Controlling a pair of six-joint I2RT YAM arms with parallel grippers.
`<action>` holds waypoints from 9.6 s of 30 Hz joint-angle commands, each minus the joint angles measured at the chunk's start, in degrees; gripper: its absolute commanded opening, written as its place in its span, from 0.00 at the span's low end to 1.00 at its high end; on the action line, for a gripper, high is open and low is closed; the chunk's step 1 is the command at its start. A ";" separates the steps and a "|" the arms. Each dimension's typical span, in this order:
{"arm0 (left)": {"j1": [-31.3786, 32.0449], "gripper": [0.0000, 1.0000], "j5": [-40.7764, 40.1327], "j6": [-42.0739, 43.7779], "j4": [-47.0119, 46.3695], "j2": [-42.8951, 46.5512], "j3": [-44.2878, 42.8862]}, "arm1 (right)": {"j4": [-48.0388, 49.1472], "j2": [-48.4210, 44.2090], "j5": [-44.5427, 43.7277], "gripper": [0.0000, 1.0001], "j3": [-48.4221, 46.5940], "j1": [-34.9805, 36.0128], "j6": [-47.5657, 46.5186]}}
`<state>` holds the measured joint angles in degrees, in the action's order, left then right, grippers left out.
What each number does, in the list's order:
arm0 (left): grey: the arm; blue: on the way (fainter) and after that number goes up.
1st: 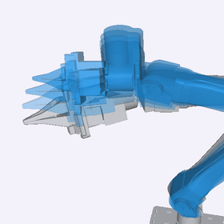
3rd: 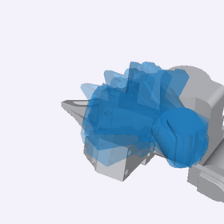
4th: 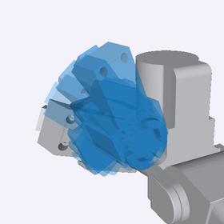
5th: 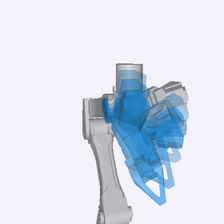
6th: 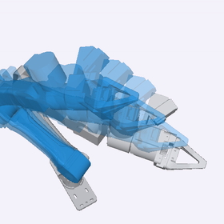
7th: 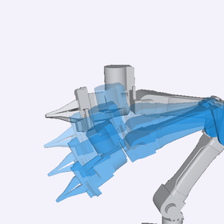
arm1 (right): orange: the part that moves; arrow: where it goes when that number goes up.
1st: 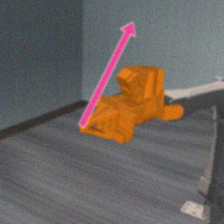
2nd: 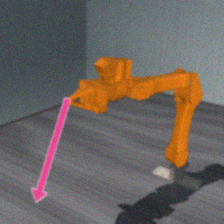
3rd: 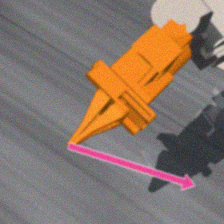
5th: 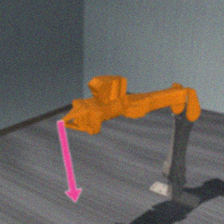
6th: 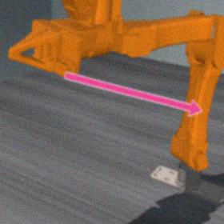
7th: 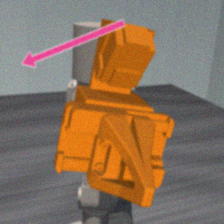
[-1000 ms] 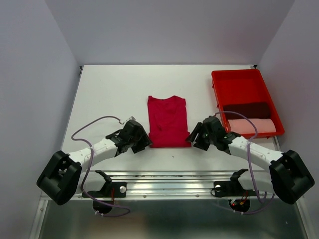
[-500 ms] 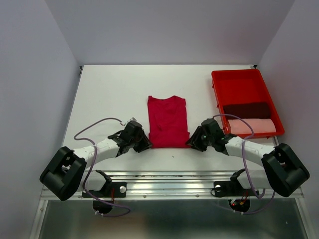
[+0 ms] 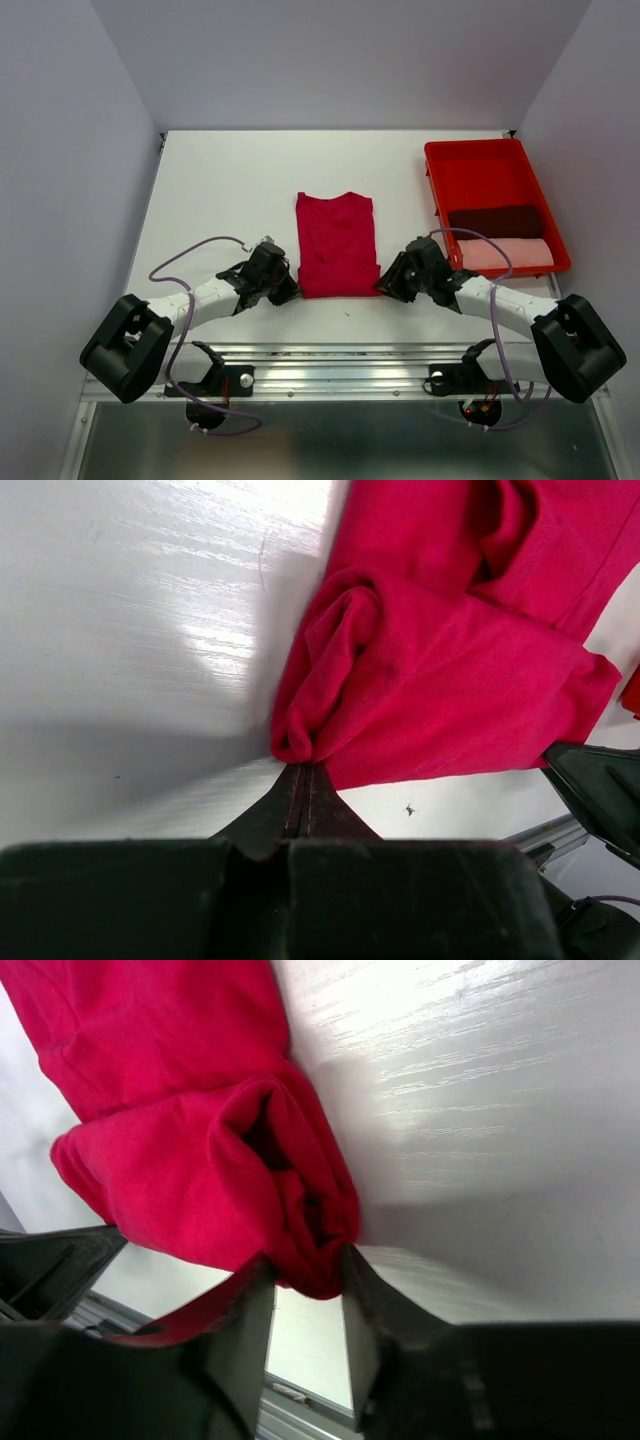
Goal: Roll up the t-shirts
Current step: Roll the T-shirt to the center of the board.
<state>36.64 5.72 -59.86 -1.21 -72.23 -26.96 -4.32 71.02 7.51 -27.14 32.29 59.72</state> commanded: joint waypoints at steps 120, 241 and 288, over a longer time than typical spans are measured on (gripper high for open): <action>-13.79 0.00 5.80 11.24 16.51 -3.62 -14.00 | -7.02 9.92 0.58 0.07 -16.55 2.51 -8.04; -31.46 0.80 7.64 13.02 21.44 17.38 -4.16 | -8.08 34.80 -36.51 0.21 -37.38 42.76 -52.43; -31.37 0.00 14.32 7.83 -4.06 9.91 5.35 | -4.38 25.30 -22.71 0.70 -34.12 36.52 -44.34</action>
<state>5.41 21.17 -52.38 -9.26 -65.23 -17.93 -8.58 98.89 -13.41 -60.03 68.97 17.80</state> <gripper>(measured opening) 0.067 0.525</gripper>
